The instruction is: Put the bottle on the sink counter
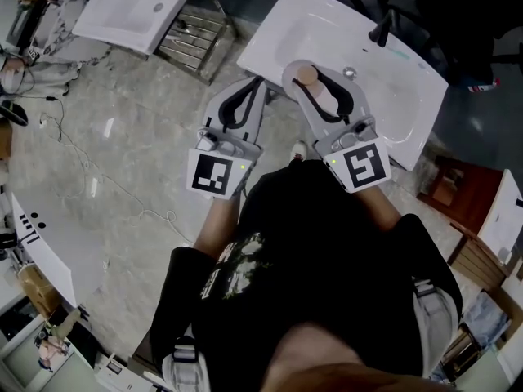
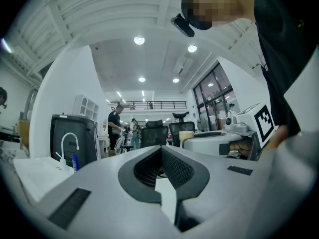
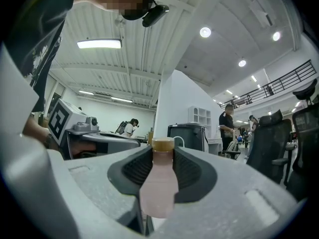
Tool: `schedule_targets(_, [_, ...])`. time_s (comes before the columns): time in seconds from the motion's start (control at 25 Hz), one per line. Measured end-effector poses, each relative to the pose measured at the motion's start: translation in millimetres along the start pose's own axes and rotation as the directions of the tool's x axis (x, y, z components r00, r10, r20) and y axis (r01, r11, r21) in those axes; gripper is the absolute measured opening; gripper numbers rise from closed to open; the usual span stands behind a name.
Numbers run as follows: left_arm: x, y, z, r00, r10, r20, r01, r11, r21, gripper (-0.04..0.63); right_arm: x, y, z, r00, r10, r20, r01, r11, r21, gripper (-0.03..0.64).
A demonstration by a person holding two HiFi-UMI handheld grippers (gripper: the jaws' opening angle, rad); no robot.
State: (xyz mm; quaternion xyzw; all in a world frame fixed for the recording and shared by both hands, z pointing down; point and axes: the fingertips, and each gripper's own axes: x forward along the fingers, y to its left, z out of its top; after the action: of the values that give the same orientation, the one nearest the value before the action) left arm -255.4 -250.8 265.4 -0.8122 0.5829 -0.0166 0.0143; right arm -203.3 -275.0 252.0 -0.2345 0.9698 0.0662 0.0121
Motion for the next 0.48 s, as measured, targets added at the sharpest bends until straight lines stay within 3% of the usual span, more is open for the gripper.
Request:
schedule_targets(0.28, [27, -4, -11, 1.000, 0.025, 0.014, -0.025, 1.000, -0.007, 0.014, -4, -27, -24, 0.999, 0.013, -0.036, -0.013, 1.000, 0.005, 0.119])
schedule_targets(0.48, [34, 2, -20, 0.999, 0.040, -0.018, -0.040, 0.999, -0.007, 0.014, 1, -37, -30, 0.999, 0.017, -0.042, -0.017, 1.000, 0.017, 0.118])
